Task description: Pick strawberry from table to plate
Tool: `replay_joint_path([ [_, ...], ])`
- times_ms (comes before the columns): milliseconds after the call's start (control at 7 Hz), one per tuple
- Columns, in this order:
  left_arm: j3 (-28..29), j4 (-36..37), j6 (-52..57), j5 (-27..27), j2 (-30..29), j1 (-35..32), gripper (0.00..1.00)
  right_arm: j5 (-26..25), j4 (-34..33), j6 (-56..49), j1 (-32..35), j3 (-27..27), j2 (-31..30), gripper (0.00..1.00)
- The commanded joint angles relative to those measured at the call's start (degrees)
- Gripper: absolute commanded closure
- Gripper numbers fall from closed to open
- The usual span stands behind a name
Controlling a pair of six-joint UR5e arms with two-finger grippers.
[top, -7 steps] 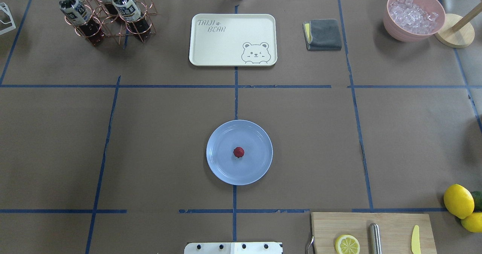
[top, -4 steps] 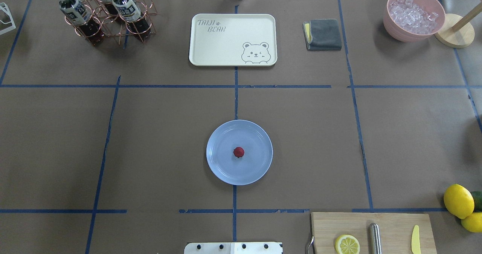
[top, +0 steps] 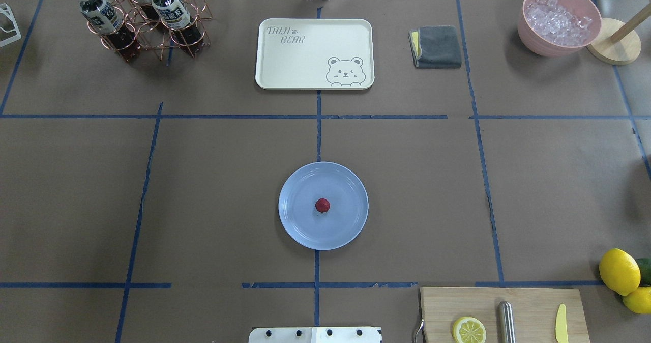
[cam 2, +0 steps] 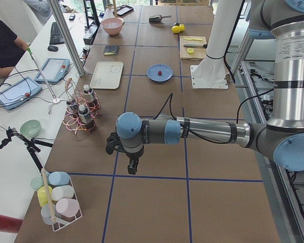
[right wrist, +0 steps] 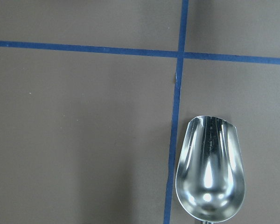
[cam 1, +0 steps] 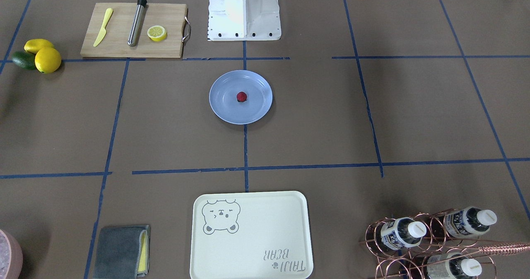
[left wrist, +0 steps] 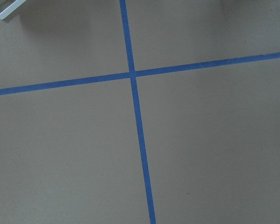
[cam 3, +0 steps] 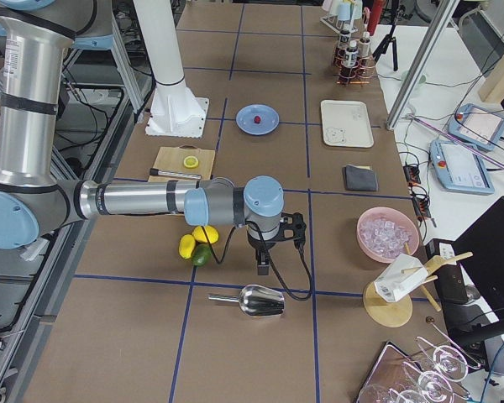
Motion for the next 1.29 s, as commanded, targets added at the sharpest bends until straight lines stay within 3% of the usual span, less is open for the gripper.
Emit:
replay_joint_path([
  [0,0.3,-2.2,0.1,3.4,-0.6,-0.6,0.00,-1.0,0.0,0.2,-0.7,0.0,0.0,0.00],
  [143,0.4,-2.4,0.0,3.6,0.2,-0.9,0.00,-1.0,0.0,0.2,-0.7,0.0,0.1,0.00],
  [286,0.1,-2.5,0.0,7.5,1.5,-0.8,0.00,-1.0,0.0,0.2,-0.7,0.2,0.1,0.00],
  [571,0.4,-1.6,-0.1,8.3,1.0,-0.7,0.00,-0.9,0.1,0.3,-0.8,0.2,0.2,0.00],
  [857,0.4,0.7,0.2,3.1,1.6,-0.8,0.00,-0.9,0.1,0.3,-0.8,0.2,0.1,0.00],
  [1143,-1.2,2.4,0.2,3.1,3.9,-1.0,0.00,-0.5,0.0,0.4,-0.9,0.1,0.1,0.00],
])
